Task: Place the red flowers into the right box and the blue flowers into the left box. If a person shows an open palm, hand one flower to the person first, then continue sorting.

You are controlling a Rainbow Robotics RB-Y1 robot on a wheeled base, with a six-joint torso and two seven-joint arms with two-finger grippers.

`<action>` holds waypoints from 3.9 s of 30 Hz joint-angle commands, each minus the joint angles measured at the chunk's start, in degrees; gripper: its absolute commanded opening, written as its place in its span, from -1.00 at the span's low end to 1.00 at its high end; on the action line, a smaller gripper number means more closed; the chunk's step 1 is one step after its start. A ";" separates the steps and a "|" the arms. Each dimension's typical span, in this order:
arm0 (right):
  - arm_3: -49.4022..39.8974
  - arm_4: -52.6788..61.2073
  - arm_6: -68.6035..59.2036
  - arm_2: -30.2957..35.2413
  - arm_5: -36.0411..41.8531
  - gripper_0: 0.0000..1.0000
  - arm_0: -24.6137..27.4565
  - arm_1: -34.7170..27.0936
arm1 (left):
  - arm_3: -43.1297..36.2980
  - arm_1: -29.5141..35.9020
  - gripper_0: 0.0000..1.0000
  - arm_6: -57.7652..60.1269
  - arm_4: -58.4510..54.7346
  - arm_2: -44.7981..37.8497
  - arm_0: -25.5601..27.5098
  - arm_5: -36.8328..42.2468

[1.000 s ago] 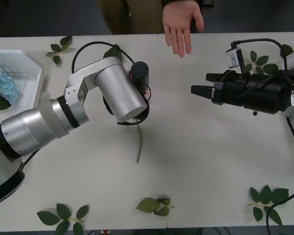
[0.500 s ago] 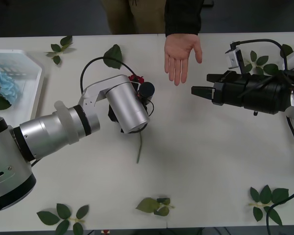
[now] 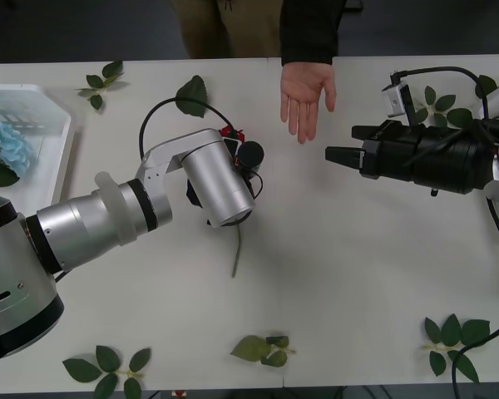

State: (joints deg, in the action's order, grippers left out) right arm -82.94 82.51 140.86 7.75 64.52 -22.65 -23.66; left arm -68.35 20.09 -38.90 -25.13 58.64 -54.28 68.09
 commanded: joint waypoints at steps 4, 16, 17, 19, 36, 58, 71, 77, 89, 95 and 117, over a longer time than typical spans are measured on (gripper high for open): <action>-1.25 -1.04 -1.11 0.86 -0.44 1.00 -0.55 0.98 | 1.56 -1.19 -1.00 -0.48 0.96 1.39 -0.30 -2.79; -1.25 -1.48 -0.93 0.86 -0.62 1.00 -0.55 0.98 | 1.56 -1.19 -1.00 -0.74 2.71 1.47 1.01 -2.79; -1.25 -1.48 -0.93 0.86 -0.62 1.00 -0.55 0.98 | 1.47 -0.75 -1.00 -0.83 2.54 1.39 1.01 -2.79; -1.25 -1.48 -0.93 0.86 -0.62 1.00 -0.55 0.98 | -0.02 1.27 -1.00 -1.62 0.08 1.21 0.84 -1.64; -1.25 -2.09 -0.93 0.86 -0.71 1.00 -0.55 0.98 | -27.62 22.36 -1.00 -19.81 -28.14 -20.59 2.16 18.31; -1.25 -2.09 -1.20 0.86 -0.71 1.00 -0.55 0.98 | -34.21 13.40 -1.00 -34.84 -28.14 -45.72 10.51 14.70; -1.25 -0.86 -1.29 0.86 0.79 1.00 -0.55 0.98 | -39.31 5.14 -1.00 -70.97 -44.22 -56.27 20.88 -6.92; -1.25 7.49 -1.29 2.27 6.41 1.00 -0.55 0.89 | -39.22 4.17 -1.00 -82.74 -50.20 -54.69 21.05 -13.86; 4.19 30.60 8.56 -1.25 8.17 1.00 0.15 1.24 | -39.22 -3.48 -1.00 -89.25 -48.88 -47.48 20.88 -27.13; 8.33 37.02 14.14 -6.26 3.95 1.00 0.15 3.27 | -38.17 -5.32 -1.00 -89.07 -47.12 -42.12 20.79 -33.64; 7.89 49.85 14.14 -13.46 -4.31 1.00 -3.36 5.90 | -37.91 -5.32 -1.00 -89.16 -46.42 -38.25 20.88 -36.89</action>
State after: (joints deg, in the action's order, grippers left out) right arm -73.85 130.52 155.38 -5.75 60.24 -23.38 -19.91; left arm -105.42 16.09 -126.50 -72.03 19.62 -33.55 32.08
